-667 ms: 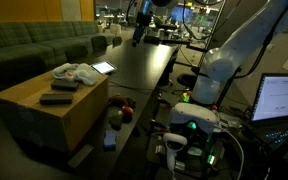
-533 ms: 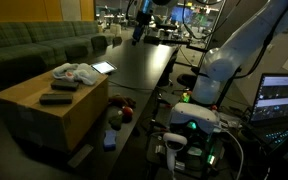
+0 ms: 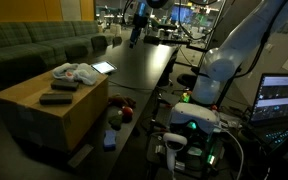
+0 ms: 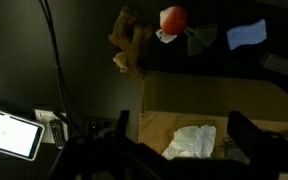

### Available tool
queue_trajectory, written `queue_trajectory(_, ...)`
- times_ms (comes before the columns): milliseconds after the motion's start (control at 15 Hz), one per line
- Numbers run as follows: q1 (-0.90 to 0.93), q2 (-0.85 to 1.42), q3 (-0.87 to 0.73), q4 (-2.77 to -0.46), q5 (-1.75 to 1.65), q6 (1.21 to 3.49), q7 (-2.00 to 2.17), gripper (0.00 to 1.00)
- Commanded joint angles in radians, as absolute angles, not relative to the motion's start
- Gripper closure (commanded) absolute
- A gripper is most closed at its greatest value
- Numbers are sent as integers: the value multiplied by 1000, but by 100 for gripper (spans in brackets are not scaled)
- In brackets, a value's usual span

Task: Place the plastic and the towel from the box onto the table. Move the brown and red toys onto the box. Transfer the black object on the right of the box to the table. Put the blue object from the table onto the box. Pick up the black object from the box and position it on the table. Lastly, take the black object from the left side of the table and place it on the box.

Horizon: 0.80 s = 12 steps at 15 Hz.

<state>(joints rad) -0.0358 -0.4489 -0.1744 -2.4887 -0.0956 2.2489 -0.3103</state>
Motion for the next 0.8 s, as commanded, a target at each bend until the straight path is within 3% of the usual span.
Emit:
queue_trajectory(0, -14, -310, -196, -2378, -60, 2305, -407, 0)
queue_trajectory(733, -23, 129, -111, -2035, 58, 2453, -648, 0)
